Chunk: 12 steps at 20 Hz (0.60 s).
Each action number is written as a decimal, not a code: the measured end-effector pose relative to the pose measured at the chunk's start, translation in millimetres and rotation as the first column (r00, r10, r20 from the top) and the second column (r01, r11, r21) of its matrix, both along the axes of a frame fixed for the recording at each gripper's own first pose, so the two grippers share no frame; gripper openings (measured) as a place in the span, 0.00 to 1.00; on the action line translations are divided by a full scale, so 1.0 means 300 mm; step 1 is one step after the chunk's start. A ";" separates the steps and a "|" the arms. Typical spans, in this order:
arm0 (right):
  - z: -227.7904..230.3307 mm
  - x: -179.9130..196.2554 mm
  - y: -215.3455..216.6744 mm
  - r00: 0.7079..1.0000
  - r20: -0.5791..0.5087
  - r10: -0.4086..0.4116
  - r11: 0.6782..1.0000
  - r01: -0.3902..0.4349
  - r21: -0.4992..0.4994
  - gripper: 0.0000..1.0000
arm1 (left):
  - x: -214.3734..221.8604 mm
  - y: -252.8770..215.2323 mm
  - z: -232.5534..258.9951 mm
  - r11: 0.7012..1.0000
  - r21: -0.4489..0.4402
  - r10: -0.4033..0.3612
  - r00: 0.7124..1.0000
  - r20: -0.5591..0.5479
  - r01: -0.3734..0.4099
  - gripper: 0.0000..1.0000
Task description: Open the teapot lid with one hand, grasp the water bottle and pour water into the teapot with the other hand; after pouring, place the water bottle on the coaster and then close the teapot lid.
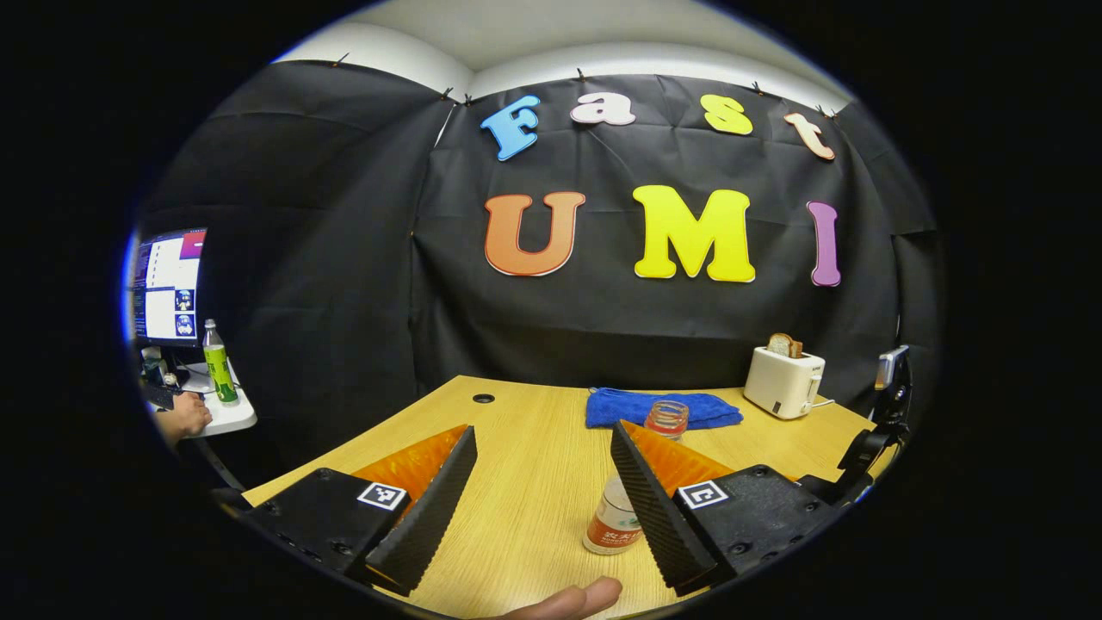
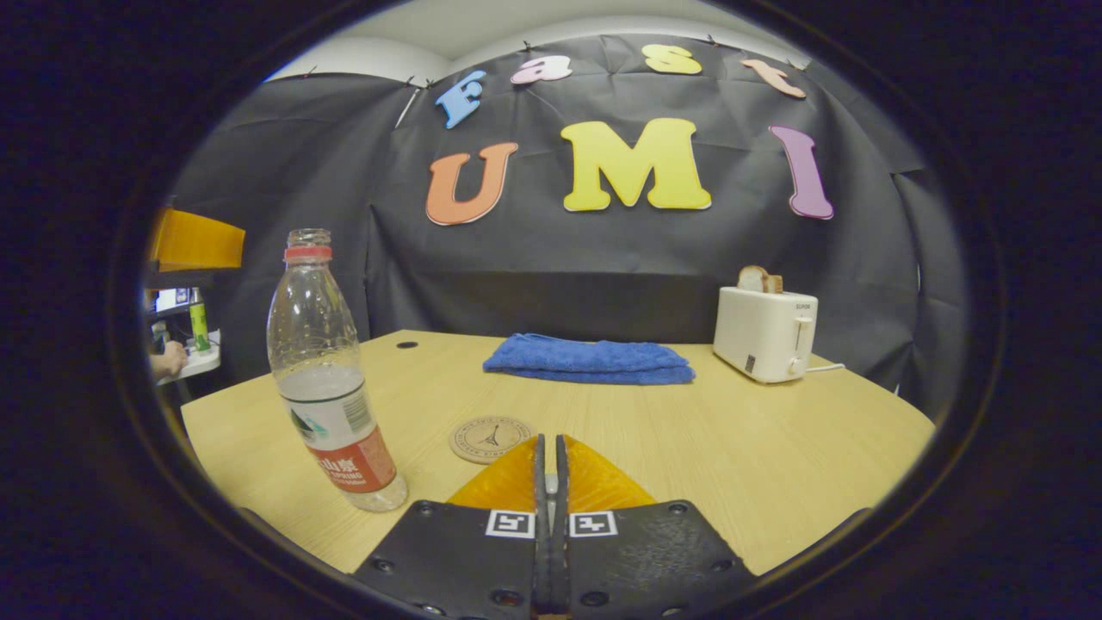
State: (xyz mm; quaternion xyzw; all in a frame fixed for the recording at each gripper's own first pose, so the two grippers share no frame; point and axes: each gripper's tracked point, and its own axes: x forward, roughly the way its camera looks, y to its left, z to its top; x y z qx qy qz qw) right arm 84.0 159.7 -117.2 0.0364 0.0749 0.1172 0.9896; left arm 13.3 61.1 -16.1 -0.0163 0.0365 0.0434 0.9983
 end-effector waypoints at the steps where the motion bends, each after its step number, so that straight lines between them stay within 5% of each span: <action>1: 0.036 -0.007 -0.005 1.000 0.019 -0.001 1.000 0.001 0.024 0.00 | -0.006 0.009 0.012 1.000 0.005 0.007 1.000 0.012 -0.007 0.99; 6: 0.192 -0.066 -0.090 0.996 0.083 -0.014 0.999 0.011 0.037 0.00 | -0.040 -0.010 -0.033 0.999 0.039 -0.011 0.999 0.053 0.009 0.98; 12: 0.326 -0.189 -0.269 0.979 0.184 -0.091 0.996 0.093 0.000 0.00 | -0.039 -0.133 -0.195 0.988 0.019 -0.154 0.988 0.019 0.153 0.98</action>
